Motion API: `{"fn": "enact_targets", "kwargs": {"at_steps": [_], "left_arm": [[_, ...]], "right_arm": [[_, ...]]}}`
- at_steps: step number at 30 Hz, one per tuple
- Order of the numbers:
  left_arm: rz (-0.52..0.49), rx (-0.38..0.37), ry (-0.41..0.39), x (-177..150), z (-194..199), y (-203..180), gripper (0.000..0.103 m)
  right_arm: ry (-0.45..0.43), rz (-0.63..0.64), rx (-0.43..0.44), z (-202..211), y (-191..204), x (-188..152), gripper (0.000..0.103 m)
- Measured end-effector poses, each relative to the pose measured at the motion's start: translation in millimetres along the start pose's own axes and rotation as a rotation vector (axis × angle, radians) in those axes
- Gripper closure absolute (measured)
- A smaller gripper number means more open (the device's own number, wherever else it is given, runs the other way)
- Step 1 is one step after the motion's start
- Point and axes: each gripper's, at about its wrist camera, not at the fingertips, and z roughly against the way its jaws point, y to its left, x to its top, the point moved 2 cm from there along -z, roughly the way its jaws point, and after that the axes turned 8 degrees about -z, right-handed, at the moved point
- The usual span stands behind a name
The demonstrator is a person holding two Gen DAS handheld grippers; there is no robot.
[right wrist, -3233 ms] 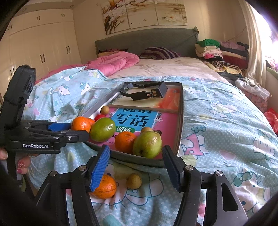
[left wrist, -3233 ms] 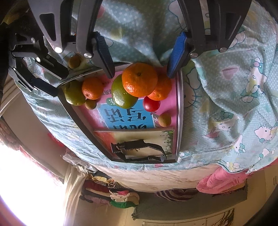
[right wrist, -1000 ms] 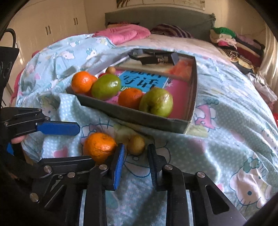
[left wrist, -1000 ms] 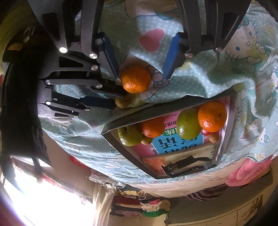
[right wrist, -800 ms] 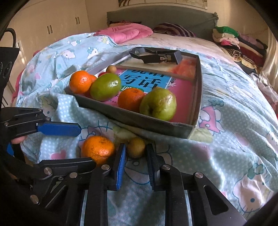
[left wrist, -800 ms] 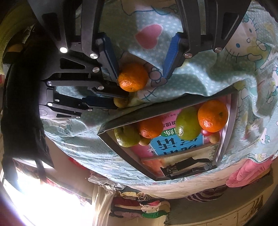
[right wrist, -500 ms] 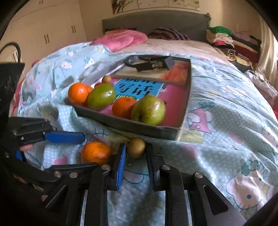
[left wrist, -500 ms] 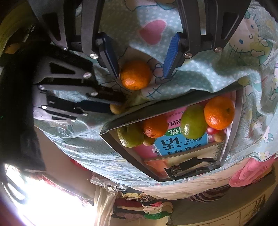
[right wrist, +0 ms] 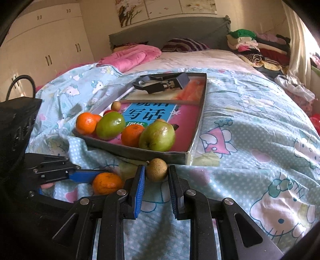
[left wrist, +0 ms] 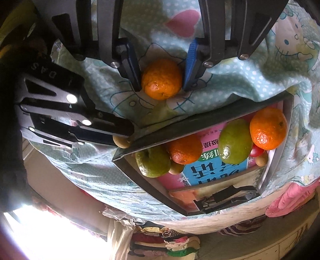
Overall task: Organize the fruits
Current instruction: 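Carry the mandarin and kiwi into the tray with both tools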
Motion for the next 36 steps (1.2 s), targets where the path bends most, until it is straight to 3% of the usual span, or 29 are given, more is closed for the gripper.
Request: {"fn": "enact_targets", "kwargs": {"at_steps": [8,14,26,36], "left_arm": [[0.080,-0.057,-0.069,2.5,33.9,9.4,0.062],[0.103,-0.014,-0.151,21.4,62.7,30.2,0.062],[0.163,-0.005,-0.119,39.0,37.5,60.7,0.062],[0.137,-0.016,-0.112,43.9,29.0,61.8,0.062]], "right_arm": [[-0.054,-0.015,0.027,12.0,0.4,1.6,0.080],[-0.096,-0.034,0.026,18.1,-3.5,7.2,0.080],[-0.114,0.064,0.056,15.4,19.2,20.2,0.080],[-0.094,0.216,-0.004,-3.7,41.9,25.5,0.080]]}}
